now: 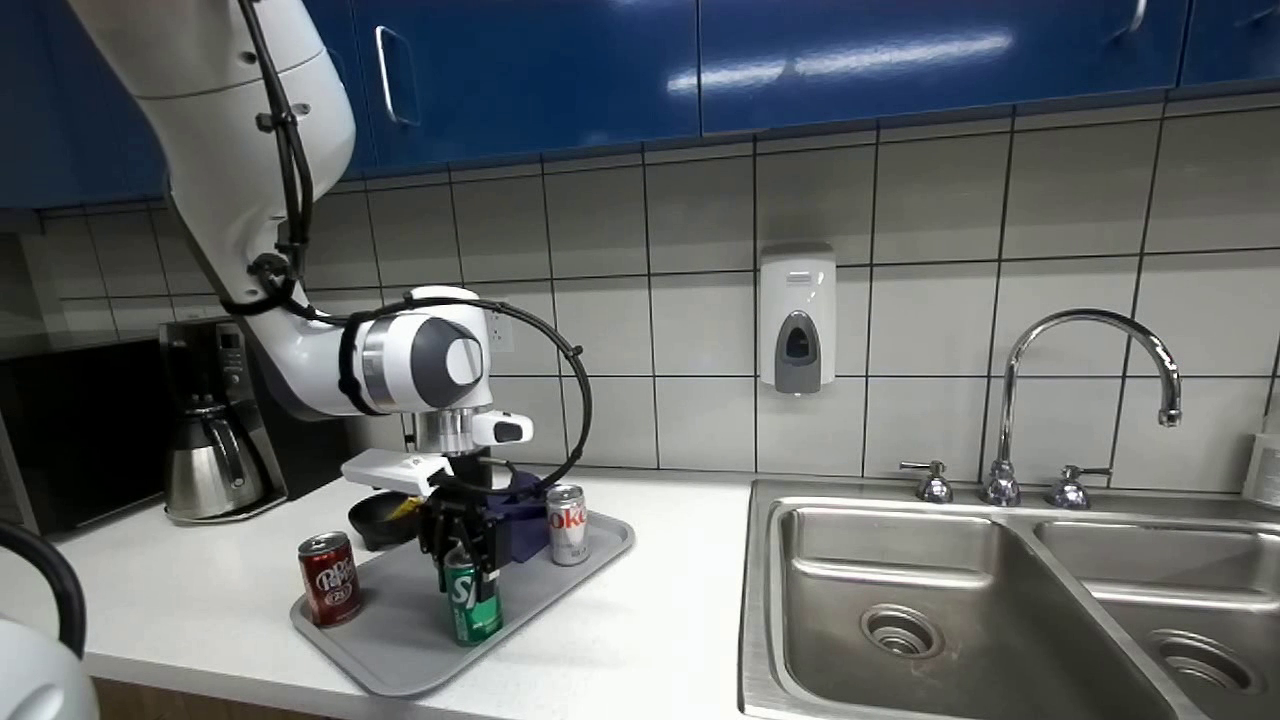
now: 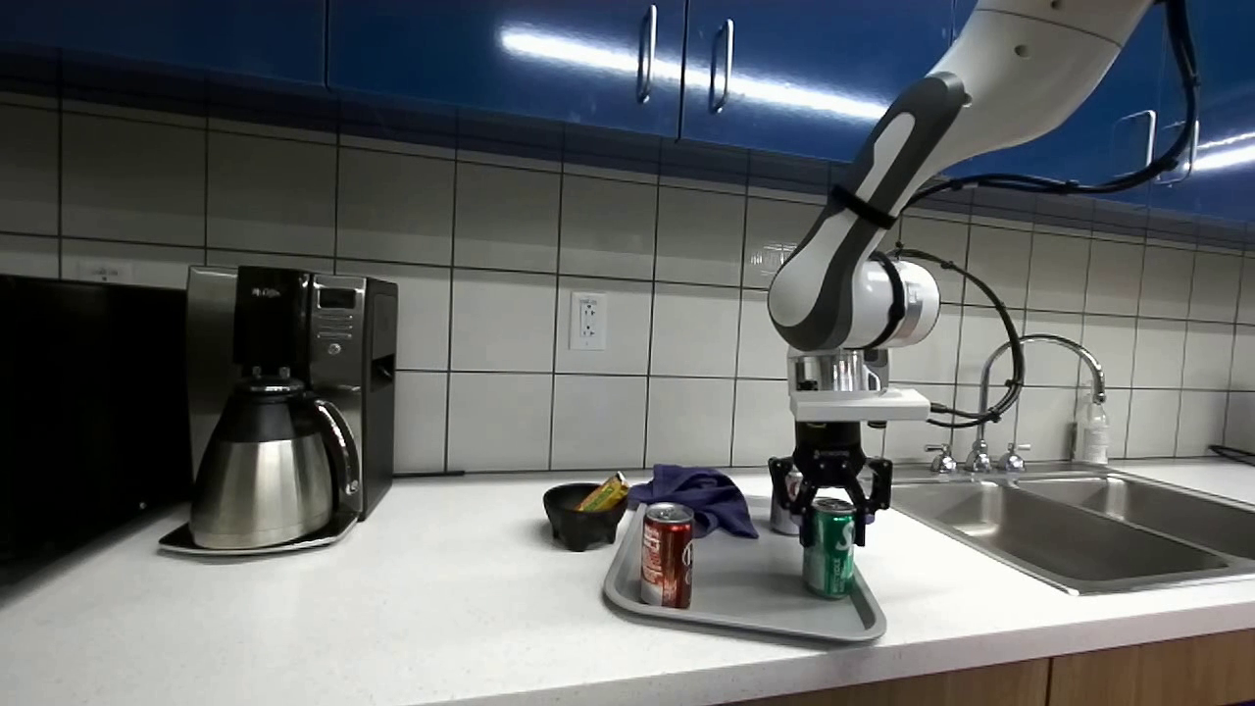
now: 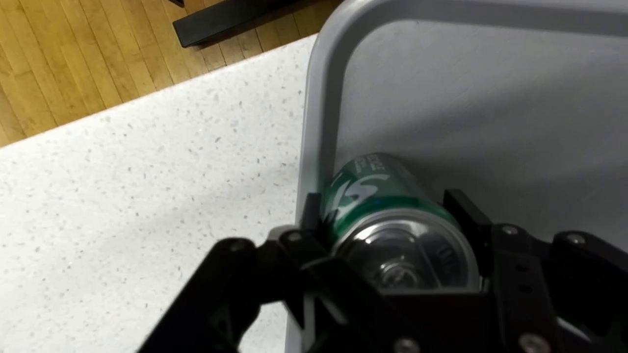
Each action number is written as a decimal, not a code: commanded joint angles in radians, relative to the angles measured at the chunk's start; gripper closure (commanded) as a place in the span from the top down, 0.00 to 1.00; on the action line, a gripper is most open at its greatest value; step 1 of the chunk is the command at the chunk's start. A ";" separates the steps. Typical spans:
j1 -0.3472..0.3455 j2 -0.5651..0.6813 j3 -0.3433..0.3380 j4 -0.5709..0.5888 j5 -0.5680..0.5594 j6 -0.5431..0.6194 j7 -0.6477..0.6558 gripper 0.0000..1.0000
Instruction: Take all three cans off of the tray
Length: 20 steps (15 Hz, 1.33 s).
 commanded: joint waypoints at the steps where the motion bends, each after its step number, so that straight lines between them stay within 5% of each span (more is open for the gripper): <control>1: 0.009 -0.071 -0.006 -0.040 0.003 0.025 0.005 0.39; 20: -0.068 -0.264 -0.042 -0.195 0.006 0.092 -0.028 0.39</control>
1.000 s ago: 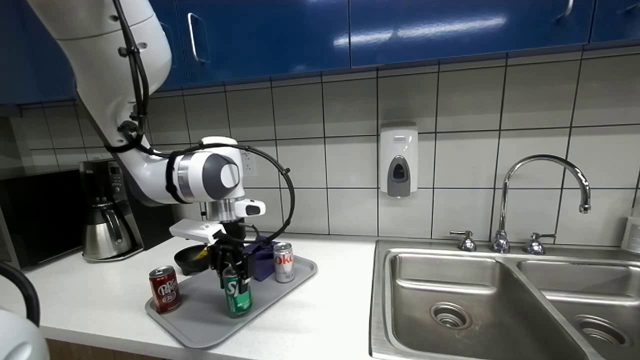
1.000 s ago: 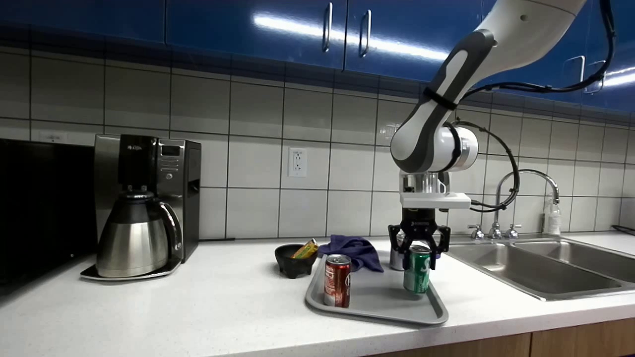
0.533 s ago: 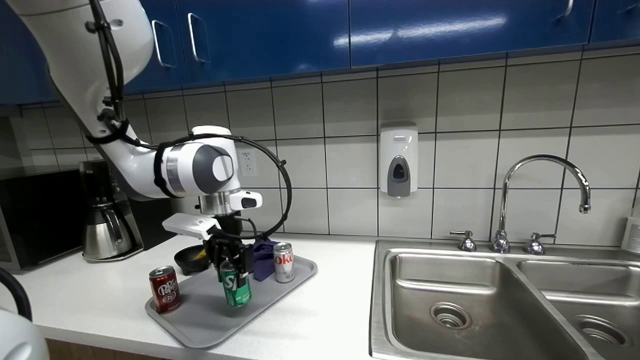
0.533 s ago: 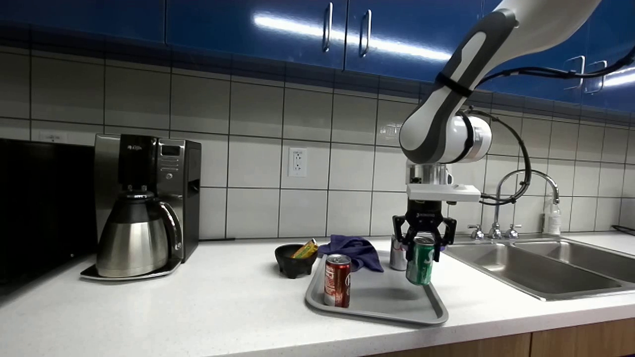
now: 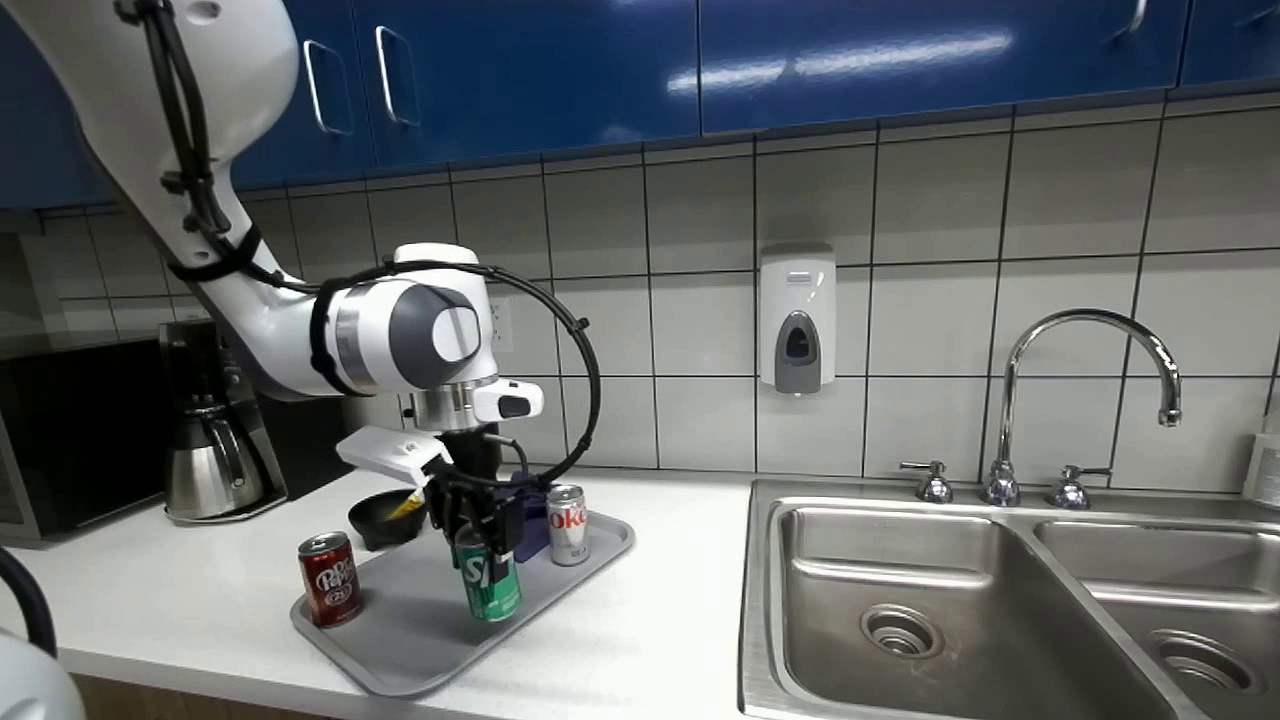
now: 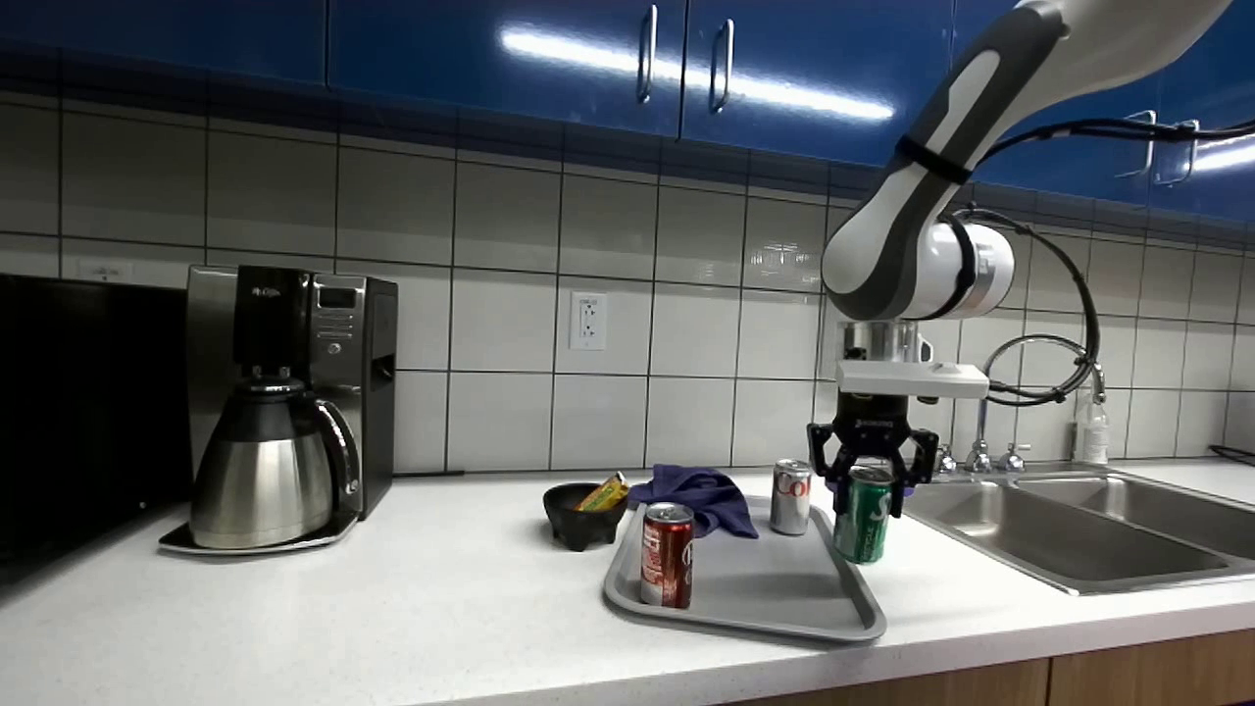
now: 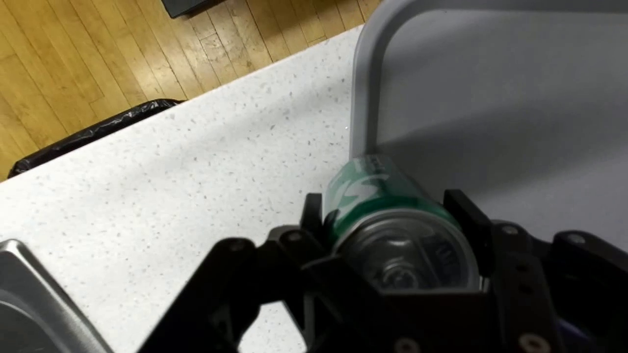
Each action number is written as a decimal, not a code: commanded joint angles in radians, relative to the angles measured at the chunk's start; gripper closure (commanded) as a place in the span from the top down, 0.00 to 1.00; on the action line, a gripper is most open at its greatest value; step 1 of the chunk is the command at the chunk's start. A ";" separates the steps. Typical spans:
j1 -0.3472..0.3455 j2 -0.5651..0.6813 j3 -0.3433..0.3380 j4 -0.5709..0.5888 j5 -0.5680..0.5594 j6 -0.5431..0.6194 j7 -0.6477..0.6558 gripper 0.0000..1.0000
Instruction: Take all three cans off of the tray
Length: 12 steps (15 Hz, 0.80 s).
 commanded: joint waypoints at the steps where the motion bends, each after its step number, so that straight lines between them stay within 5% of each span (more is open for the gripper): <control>1: -0.037 -0.051 -0.016 -0.029 0.004 0.008 -0.030 0.39; 12: -0.106 0.003 -0.086 0.015 0.003 0.014 -0.099 0.39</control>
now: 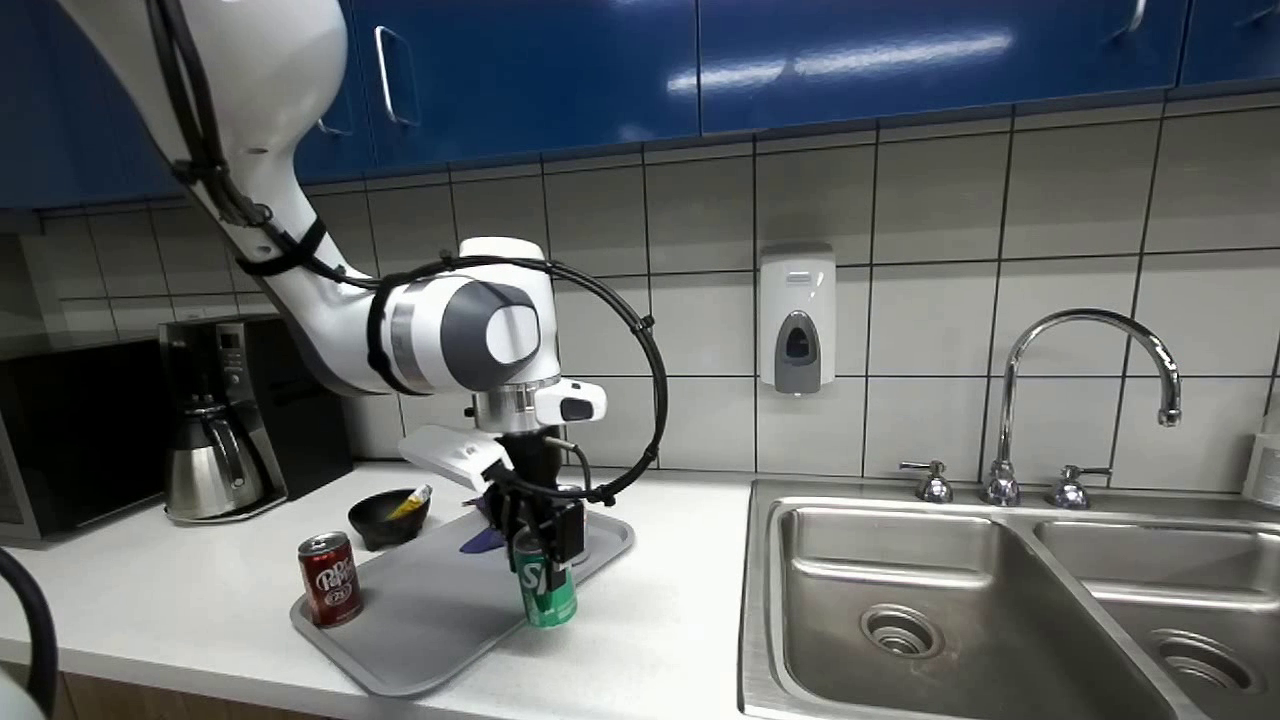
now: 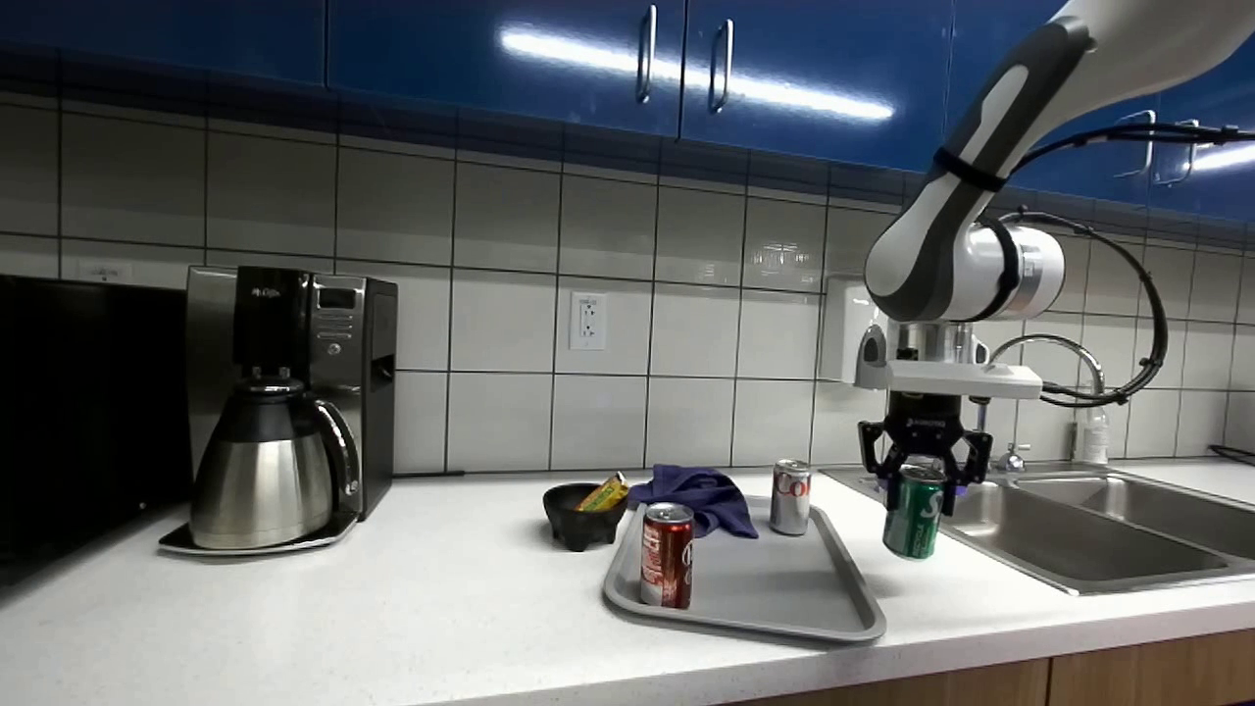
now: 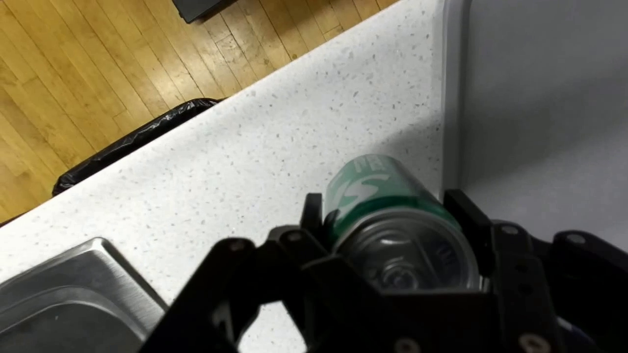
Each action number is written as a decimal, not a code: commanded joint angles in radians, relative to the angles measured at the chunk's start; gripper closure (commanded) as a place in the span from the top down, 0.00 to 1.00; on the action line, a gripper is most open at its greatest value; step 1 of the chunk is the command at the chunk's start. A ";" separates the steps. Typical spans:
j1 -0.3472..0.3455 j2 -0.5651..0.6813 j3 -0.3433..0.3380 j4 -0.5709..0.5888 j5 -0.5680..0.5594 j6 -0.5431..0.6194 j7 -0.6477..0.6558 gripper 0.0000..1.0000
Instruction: Take all three cans off of the tray
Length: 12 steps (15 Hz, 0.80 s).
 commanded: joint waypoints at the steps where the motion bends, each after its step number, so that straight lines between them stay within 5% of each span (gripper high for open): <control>1: -0.025 0.019 -0.010 0.025 0.003 0.014 -0.040 0.39; 12: -0.024 0.127 -0.022 0.096 -0.006 0.030 -0.038 0.39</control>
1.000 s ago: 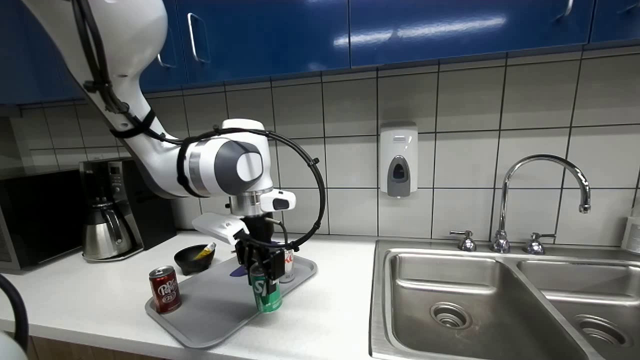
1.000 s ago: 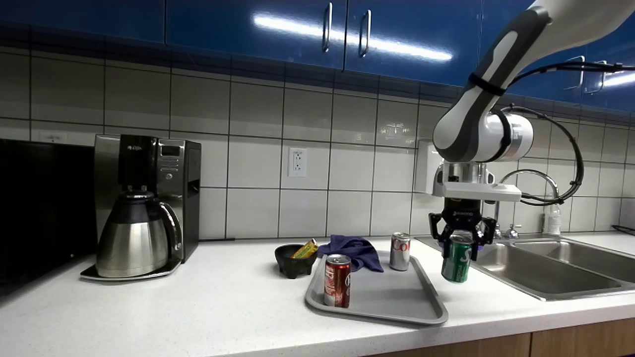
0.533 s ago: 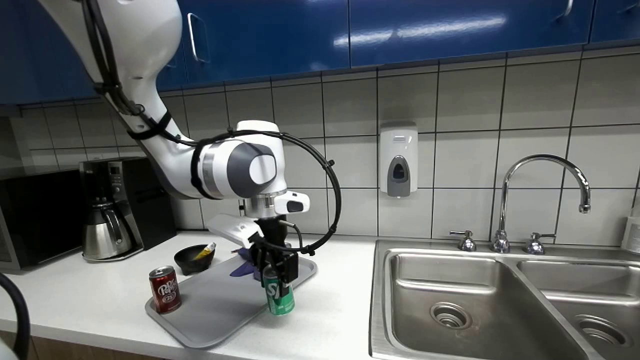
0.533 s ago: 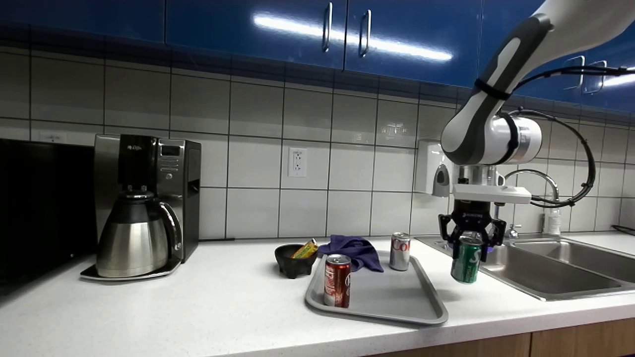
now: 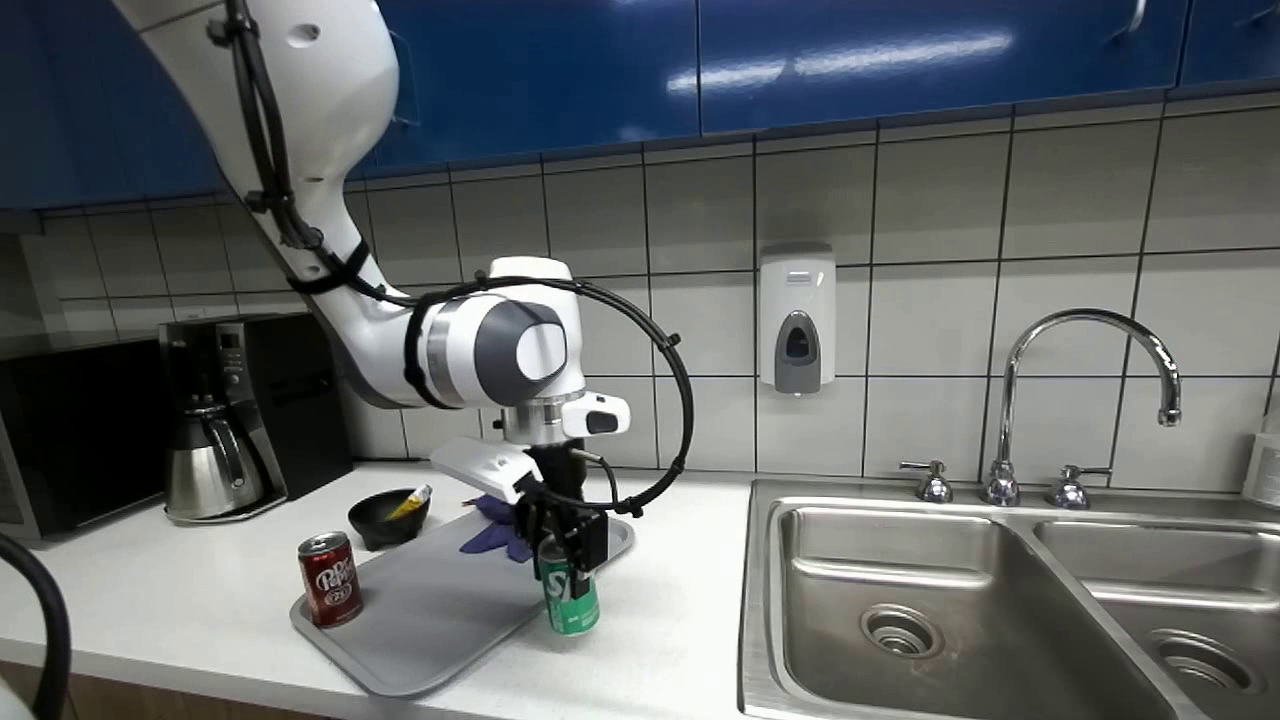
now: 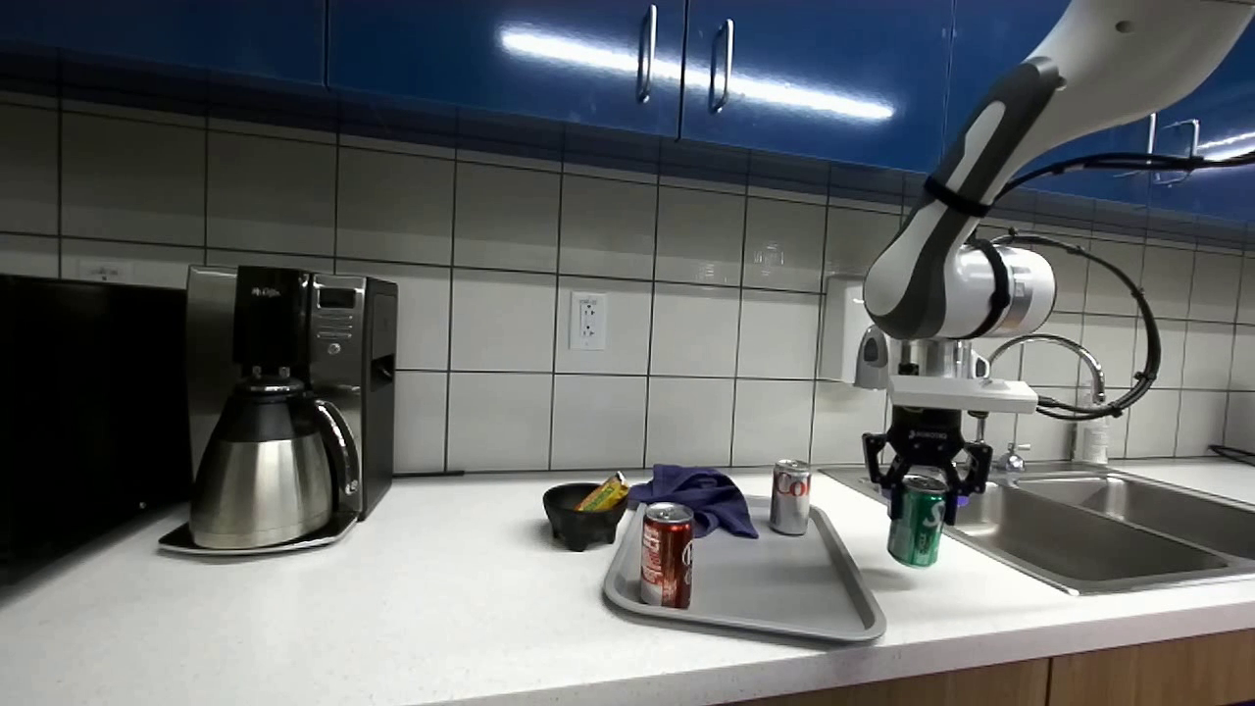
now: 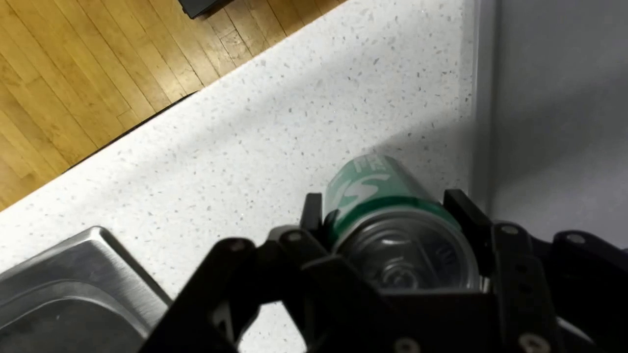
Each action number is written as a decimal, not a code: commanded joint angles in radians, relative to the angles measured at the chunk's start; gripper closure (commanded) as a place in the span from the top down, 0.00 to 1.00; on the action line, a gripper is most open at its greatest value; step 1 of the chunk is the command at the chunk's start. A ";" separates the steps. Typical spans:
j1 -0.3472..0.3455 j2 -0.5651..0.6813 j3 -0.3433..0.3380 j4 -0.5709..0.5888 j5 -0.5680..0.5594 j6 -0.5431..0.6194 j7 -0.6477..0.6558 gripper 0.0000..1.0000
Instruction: Take all three cans off of the tray
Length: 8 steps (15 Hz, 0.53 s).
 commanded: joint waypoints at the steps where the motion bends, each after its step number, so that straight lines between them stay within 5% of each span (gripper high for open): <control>1: -0.006 0.038 -0.004 0.041 -0.007 0.003 -0.018 0.39; 8: -0.002 0.088 -0.014 0.073 -0.010 0.000 -0.014 0.39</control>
